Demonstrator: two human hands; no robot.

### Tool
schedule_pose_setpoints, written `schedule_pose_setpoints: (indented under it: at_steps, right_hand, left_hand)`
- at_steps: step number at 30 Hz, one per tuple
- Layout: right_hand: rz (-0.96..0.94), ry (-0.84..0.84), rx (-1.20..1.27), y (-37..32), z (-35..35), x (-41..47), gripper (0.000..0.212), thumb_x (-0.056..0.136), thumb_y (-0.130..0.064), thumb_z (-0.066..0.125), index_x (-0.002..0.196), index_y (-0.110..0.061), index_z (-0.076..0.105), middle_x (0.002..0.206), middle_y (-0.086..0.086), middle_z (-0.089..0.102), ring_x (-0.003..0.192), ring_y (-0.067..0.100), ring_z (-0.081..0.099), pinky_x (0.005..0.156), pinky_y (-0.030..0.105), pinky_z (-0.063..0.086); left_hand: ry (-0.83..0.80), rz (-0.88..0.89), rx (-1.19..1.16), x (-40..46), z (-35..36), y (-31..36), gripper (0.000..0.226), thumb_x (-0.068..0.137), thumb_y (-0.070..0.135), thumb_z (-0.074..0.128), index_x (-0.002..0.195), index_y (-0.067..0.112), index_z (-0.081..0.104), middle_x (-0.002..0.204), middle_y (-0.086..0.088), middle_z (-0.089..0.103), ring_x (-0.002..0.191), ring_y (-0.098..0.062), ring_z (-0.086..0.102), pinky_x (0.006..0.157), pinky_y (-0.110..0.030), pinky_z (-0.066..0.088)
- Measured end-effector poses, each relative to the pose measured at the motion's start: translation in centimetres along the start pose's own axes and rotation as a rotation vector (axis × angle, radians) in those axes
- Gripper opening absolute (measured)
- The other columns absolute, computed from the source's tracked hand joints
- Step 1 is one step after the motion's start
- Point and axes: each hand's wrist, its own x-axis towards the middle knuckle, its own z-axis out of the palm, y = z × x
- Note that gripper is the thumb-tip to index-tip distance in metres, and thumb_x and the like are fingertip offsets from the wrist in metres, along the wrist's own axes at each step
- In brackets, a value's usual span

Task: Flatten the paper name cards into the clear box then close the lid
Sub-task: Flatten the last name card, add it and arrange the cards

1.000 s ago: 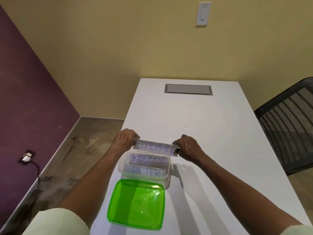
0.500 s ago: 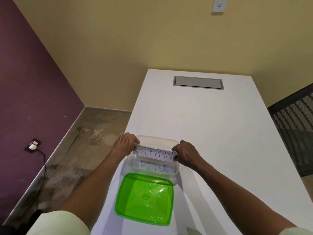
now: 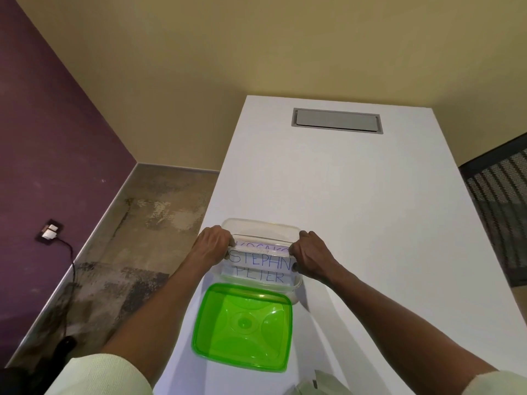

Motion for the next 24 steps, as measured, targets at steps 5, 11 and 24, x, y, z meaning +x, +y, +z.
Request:
schedule_pose_setpoints:
  at_steps: [5,11,24]
  right_hand:
    - [-0.051,0.049,-0.011,-0.7,-0.1,-0.3,0.030,0.033,-0.022,0.080,0.045,-0.013,0.054,0.041,0.006,0.050,0.052,0.025,0.052,0.054,0.026,0.024]
    - [-0.050,-0.008,-0.046,-1.1,1.2,0.2,0.034,0.029,-0.024,0.082,0.044,-0.014,0.052,0.040,0.003,0.051,0.050,0.024,0.052,0.055,0.027,0.025]
    - [-0.070,-0.005,-0.087,-1.9,3.5,0.0,0.029,0.039,-0.016,0.077,0.052,-0.014,0.052,0.044,0.005,0.047,0.047,0.025,0.049,0.053,0.030,0.038]
  left_hand:
    - [-0.038,0.024,0.095,-0.1,0.9,-0.2,0.032,0.085,0.029,0.069,0.117,0.028,0.067,0.114,-0.002,0.067,0.105,-0.019,0.059,0.087,-0.029,0.037]
    - [-0.075,0.036,0.156,-0.1,2.0,-0.4,0.032,0.085,0.031,0.068,0.117,0.031,0.064,0.118,-0.001,0.061,0.110,-0.018,0.053,0.093,-0.032,0.029]
    - [0.018,0.055,0.169,-1.1,3.1,-0.1,0.025,0.070,0.020,0.081,0.092,0.029,0.075,0.085,-0.003,0.067,0.086,-0.022,0.060,0.084,-0.037,0.035]
